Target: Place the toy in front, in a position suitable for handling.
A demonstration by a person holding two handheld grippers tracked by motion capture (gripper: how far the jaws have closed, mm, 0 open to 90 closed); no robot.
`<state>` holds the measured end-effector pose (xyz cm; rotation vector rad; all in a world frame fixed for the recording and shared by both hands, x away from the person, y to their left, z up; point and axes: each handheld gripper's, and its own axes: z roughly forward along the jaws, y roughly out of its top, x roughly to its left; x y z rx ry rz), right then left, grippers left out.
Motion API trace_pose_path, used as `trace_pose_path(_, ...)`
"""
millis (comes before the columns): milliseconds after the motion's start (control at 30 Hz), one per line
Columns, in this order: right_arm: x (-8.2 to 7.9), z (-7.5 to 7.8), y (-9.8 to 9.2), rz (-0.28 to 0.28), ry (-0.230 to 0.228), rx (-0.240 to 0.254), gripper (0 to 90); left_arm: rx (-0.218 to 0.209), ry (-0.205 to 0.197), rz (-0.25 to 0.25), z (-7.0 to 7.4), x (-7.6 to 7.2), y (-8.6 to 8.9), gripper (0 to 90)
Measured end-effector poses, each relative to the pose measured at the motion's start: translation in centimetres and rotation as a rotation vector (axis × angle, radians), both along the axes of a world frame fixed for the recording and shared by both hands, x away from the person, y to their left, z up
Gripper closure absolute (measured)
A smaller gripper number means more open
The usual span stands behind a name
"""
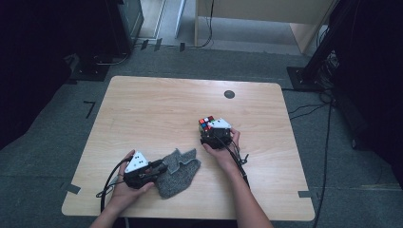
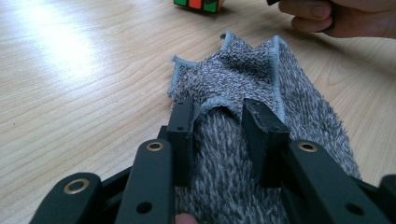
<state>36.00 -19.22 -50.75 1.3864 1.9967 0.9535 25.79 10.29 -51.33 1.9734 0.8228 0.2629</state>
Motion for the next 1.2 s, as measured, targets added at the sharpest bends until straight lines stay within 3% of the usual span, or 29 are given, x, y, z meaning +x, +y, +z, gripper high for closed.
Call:
trace_pose_path(300, -2.8, 0.3, -1.1, 0.028, -0.008, -0.007, 34.3, -0.001, 0.003, 0.002, 0.0, 0.0, 0.0, 65.8)
trace_pose_path(500, -5.3, 1.3, -1.8, 0.052, -0.032, 0.011, 34.3, -0.003, -0.001, 0.008, 0.1, 0.0, 0.0, 54.7)
trace_pose_path(567, -6.7, 1.7, -2.2, 0.063, -0.045, 0.012, 34.3, 0.018, -0.008, 0.016, 0.2, -0.1, -0.2, 46.1)
trace_pose_path(633, -7.7, 1.7, -2.3, 0.069, -0.059, -0.021, 34.4, 0.025, -0.011, 0.015, 0.3, -0.1, -0.2, 41.8)
trace_pose_path(700, -8.7, 1.5, -2.6, 0.075, -0.059, -0.038, 34.3, 0.013, -0.023, 0.027, 0.8, -0.1, 0.1, 39.7)
trace_pose_path(833, -10.4, 1.0, -3.6, 0.07, -0.053, -0.024, 34.3, -0.03, -0.038, 0.038, 1.8, -0.2, 0.3, 36.0)
trace_pose_path(933, -10.9, 1.0, -4.1, 0.052, -0.04, -0.009, 34.4, -0.045, -0.034, 0.017, 2.9, -0.3, -0.2, 34.3)
trace_pose_path(1000, -11.4, 1.4, -4.5, 0.04, -0.033, -0.001, 34.3, -0.02, -0.029, -0.014, 3.3, -0.4, -1.1, 33.6)
trace_pose_path(1033, -11.6, 1.8, -4.5, 0.038, -0.035, 0.013, 34.3, 0.045, -0.018, -0.055, 3.2, -0.6, -2.7, 33.2)
trace_pose_path(1067, -11.6, 1.8, -4.5, 0.038, -0.035, 0.013, 34.3, 0.045, -0.018, -0.055, 3.2, -0.6, -2.7, 32.5)
trace_pose_path(1167, -12.3, 2.5, -4.6, 0.049, -0.052, 0.033, 34.3, 0.152, 0.015, -0.104, 2.1, -0.6, -4.8, 31.0)
trace_pose_path(1200, -12.8, 2.9, -4.6, 0.06, -0.072, 0.035, 34.3, 0.208, 0.027, -0.108, 1.4, -0.5, -5.7, 29.0)
